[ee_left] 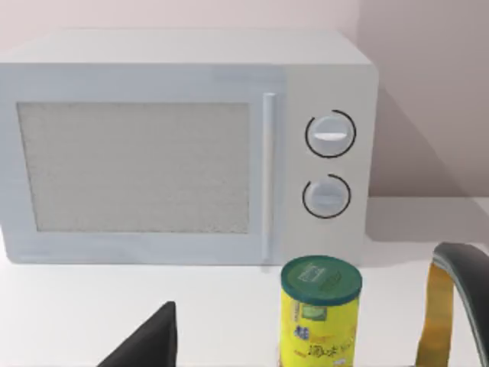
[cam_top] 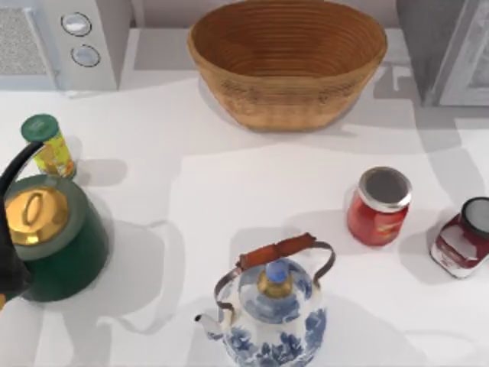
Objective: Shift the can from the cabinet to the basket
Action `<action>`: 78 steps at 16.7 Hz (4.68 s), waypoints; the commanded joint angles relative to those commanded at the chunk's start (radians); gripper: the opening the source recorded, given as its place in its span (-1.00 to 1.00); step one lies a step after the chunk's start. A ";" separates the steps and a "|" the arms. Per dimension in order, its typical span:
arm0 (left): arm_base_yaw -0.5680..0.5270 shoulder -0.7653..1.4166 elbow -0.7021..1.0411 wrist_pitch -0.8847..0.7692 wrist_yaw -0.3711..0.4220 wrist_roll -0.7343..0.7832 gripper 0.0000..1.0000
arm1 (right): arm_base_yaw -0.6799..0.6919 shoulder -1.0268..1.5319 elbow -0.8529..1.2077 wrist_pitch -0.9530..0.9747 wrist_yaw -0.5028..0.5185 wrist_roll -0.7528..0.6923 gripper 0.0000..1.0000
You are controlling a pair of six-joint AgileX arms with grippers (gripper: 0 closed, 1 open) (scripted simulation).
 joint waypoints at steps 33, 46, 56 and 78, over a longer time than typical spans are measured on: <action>0.000 0.000 0.000 0.000 0.000 0.000 1.00 | -0.041 0.209 0.176 0.033 -0.037 0.001 -1.00; 0.000 0.000 0.000 0.000 0.000 0.000 1.00 | 0.054 0.059 0.234 -0.178 0.055 0.003 -1.00; 0.000 0.000 0.000 0.000 0.000 0.000 1.00 | 0.168 -0.139 0.289 -0.430 0.166 -0.001 -1.00; 0.000 0.000 0.000 0.000 0.000 0.000 1.00 | -0.095 -1.080 -1.380 0.210 -0.122 -0.012 -1.00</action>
